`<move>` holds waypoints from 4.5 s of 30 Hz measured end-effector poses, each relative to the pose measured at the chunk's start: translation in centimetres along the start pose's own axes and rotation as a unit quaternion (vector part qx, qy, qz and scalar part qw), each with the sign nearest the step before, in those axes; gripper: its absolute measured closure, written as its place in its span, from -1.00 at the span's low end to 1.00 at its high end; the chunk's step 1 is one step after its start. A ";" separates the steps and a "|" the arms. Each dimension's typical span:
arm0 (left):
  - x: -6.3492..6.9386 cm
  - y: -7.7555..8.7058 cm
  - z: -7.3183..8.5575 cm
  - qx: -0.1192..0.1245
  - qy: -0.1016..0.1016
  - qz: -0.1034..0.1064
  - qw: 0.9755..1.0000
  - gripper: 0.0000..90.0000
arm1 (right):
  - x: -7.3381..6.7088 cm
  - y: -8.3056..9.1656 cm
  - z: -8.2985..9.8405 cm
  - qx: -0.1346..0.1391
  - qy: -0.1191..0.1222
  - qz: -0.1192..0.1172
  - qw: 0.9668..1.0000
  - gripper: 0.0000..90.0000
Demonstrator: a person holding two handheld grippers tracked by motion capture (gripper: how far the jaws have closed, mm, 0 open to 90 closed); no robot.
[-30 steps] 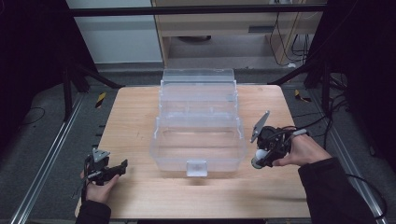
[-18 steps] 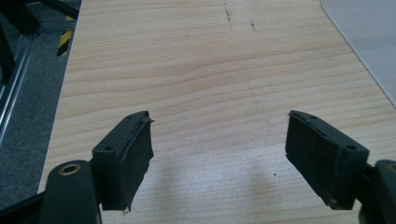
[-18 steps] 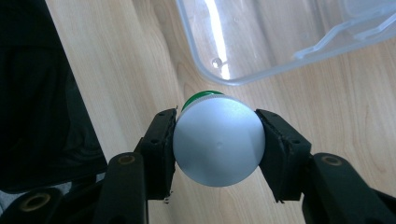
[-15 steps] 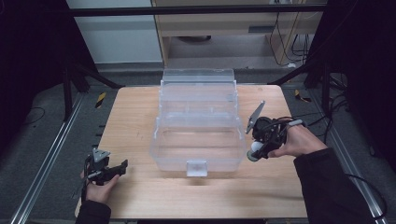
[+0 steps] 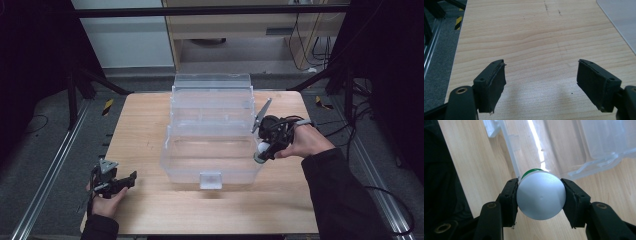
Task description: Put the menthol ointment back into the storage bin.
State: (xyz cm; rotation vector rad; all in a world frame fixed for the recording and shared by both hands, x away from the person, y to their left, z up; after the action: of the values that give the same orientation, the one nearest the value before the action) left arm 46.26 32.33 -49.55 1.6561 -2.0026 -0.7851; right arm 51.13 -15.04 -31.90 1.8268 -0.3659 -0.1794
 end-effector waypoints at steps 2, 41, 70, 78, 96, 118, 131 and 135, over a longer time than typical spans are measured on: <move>0.0 0.0 0.0 0.001 0.001 0.000 1.000 -0.50 | 0.1 -0.1 -0.3 -0.001 0.000 0.000 1.000 0.12; -0.1 0.0 0.0 0.001 0.001 -0.001 1.000 -0.50 | 1.0 -7.4 -0.8 -0.020 0.001 -0.018 1.000 0.12; -0.2 0.0 0.0 0.000 0.000 -0.001 1.000 -0.49 | 1.3 -10.2 0.3 -0.032 -0.008 -0.028 0.999 0.12; -0.2 0.0 0.0 0.001 0.001 -0.001 1.000 -0.49 | 1.2 -10.5 0.3 -0.036 -0.007 -0.027 0.999 0.11; -0.2 -0.1 0.0 0.001 0.001 0.000 1.000 -0.49 | 1.1 -10.3 0.5 -0.019 -0.011 -0.021 1.000 0.05; -0.1 -0.1 0.1 -0.001 0.001 0.000 1.000 -0.49 | 0.4 -4.5 4.8 0.182 -0.118 0.074 0.974 -0.43; 0.1 0.0 0.1 0.000 -0.002 0.001 1.000 -0.47 | -0.8 -6.3 10.4 0.246 -0.206 0.118 0.940 -0.45; 0.1 0.0 0.1 0.000 -0.001 0.002 1.000 -0.44 | -0.9 -7.2 12.2 0.275 -0.246 0.137 0.919 -0.51</move>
State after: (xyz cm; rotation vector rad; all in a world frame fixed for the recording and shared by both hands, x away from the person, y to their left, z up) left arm 46.22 32.25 -49.63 1.6507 -2.0072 -0.7857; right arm 47.60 -24.04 -42.33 2.2427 -1.1130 -0.3718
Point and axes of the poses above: each handheld gripper's, and its own axes: y roughly backward along the jaws, z roughly out of its underside, x roughly to its right, the point moved 2 cm from there along -y, roughly forward along the jaws
